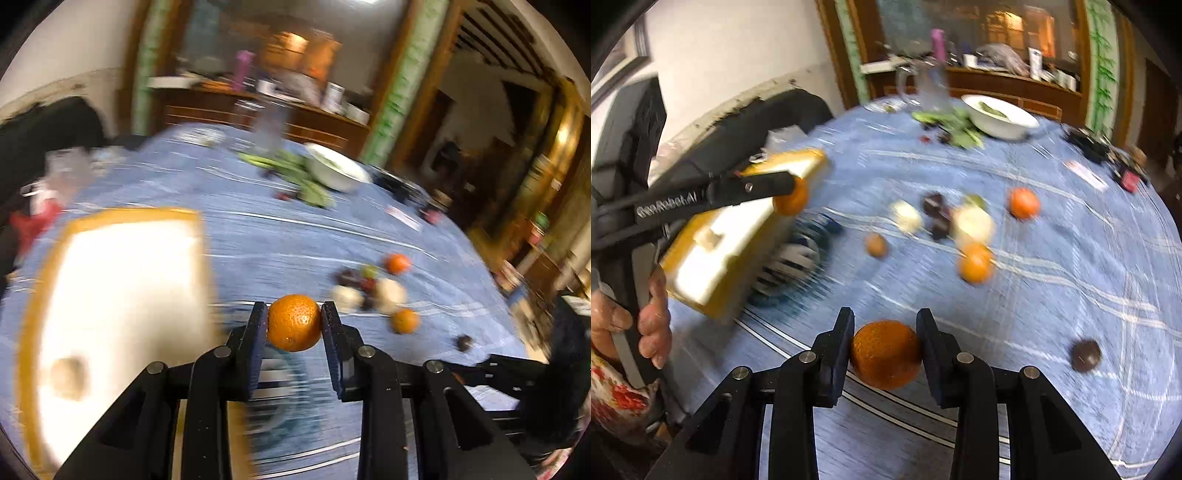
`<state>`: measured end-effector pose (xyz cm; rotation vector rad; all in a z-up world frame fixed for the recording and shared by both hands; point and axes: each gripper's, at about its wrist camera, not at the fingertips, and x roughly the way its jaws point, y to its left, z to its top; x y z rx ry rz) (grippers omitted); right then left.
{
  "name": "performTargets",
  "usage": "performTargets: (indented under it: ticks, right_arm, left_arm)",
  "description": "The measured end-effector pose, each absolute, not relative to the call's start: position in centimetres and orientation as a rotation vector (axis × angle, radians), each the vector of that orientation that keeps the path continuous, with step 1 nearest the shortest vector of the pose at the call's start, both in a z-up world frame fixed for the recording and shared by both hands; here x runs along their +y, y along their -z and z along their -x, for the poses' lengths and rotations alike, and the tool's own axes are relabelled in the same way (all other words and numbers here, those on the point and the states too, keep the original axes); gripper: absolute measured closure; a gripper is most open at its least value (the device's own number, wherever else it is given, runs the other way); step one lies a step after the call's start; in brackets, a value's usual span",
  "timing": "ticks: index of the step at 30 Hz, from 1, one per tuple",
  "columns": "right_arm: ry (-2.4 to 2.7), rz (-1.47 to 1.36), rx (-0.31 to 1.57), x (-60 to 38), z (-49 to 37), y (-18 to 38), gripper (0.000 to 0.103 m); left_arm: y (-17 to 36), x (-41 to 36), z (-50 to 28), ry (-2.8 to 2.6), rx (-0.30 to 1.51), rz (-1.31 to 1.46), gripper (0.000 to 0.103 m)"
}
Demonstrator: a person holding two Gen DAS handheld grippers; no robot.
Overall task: Organize fruits
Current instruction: 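Grasp an orange with each tool and carry both toward the tray, then release both oranges into the tray and return both tools to the cluster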
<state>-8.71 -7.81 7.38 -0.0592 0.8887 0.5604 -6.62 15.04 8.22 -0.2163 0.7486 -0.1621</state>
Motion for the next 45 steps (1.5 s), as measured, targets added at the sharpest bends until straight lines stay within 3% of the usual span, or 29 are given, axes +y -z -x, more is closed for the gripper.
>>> performTargets:
  ticks: [10,20,23,26,28,40,43,45]
  right_arm:
    - [-0.775,0.034,0.887,5.4,6.0,-9.4,0.064]
    - [-0.73,0.249,0.901,15.4,4.9,-6.2,0.064]
    - [-0.697,0.284,0.901,16.3,4.6,-5.4,0.064]
    - [-0.697,0.258,0.896,15.9,4.2,-5.7,0.061]
    - [-0.678,0.23,0.87,14.8,4.3,-6.5,0.048]
    - [-0.507,0.017,0.791,2.2,6.8,-9.9,0.042]
    - [-0.441,0.002,0.795,-1.0,7.6,-9.4,0.042]
    - [-0.404,-0.016,0.803,-2.8,7.9,-9.1,0.042]
  left_arm:
    - [-4.4,27.6,7.1,-0.076,0.788,0.371,0.074]
    - [-2.5,29.9,6.4,-0.083,0.83,0.399,0.072]
    - [-2.5,29.6,6.1,-0.062,0.829,0.381,0.064]
    - [-2.4,29.3,6.0,-0.051,0.822,0.361,0.059]
    - [-2.5,29.2,5.9,-0.035,0.818,0.361,0.054]
    - [-2.7,28.6,5.9,-0.065,0.811,0.363,0.048]
    - [-2.4,26.8,5.1,-0.104,0.859,0.216,0.038]
    - [-1.9,25.3,4.7,-0.118,0.911,0.095,0.023]
